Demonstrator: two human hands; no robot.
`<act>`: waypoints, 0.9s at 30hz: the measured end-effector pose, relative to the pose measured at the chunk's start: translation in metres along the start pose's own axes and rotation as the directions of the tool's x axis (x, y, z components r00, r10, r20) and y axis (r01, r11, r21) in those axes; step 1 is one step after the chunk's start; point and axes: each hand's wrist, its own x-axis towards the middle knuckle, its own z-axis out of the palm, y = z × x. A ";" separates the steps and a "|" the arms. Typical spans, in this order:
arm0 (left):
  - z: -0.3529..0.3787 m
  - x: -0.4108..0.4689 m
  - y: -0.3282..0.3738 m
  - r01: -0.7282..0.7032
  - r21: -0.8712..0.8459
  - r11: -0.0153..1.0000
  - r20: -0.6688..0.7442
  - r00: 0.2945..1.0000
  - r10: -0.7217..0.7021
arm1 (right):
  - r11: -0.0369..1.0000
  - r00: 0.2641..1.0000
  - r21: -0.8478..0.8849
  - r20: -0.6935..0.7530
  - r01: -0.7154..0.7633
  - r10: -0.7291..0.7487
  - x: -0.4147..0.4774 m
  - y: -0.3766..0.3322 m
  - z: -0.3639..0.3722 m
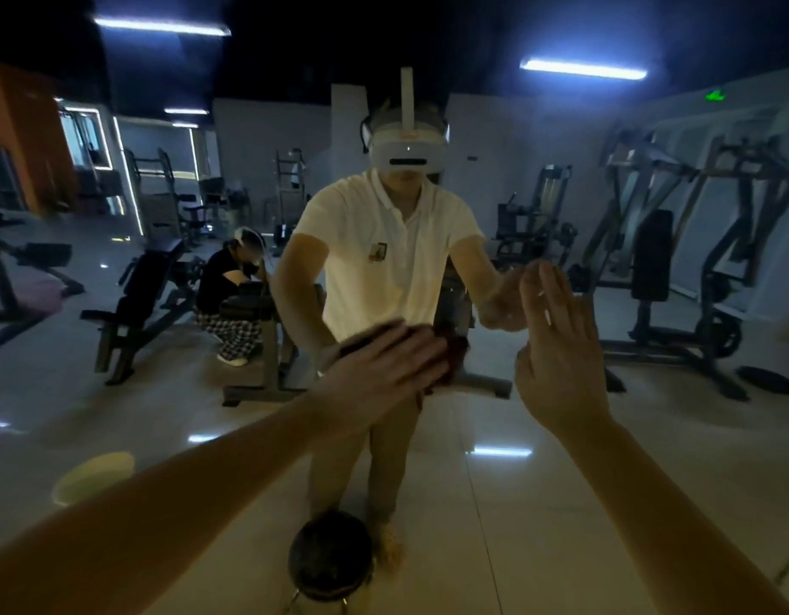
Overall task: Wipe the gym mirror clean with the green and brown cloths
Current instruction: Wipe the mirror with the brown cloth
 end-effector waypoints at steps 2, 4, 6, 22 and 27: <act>-0.023 -0.014 -0.058 0.174 -0.005 0.985 -0.080 0.981 -0.174 | 0.997 0.997 -0.026 -0.041 -0.070 0.069 0.011 -0.015 -0.007; -0.049 -0.025 -0.117 0.396 0.004 0.918 -0.160 0.907 -0.390 | 0.999 0.994 -0.005 -0.101 -0.042 0.041 0.031 -0.035 -0.017; -0.064 -0.028 -0.166 0.634 -0.088 0.768 -0.241 0.735 -0.634 | 0.999 0.988 0.027 -0.152 -0.027 0.031 0.057 -0.053 -0.027; 0.009 -0.010 -0.060 -0.337 -0.565 0.753 -0.166 0.941 0.296 | 0.997 0.989 -0.078 -0.145 0.024 -0.035 0.084 -0.056 -0.015; -0.072 0.051 -0.190 0.320 0.032 0.947 -0.261 0.917 -0.302 | 0.986 0.956 -0.023 -0.242 0.166 -0.166 0.084 -0.047 -0.023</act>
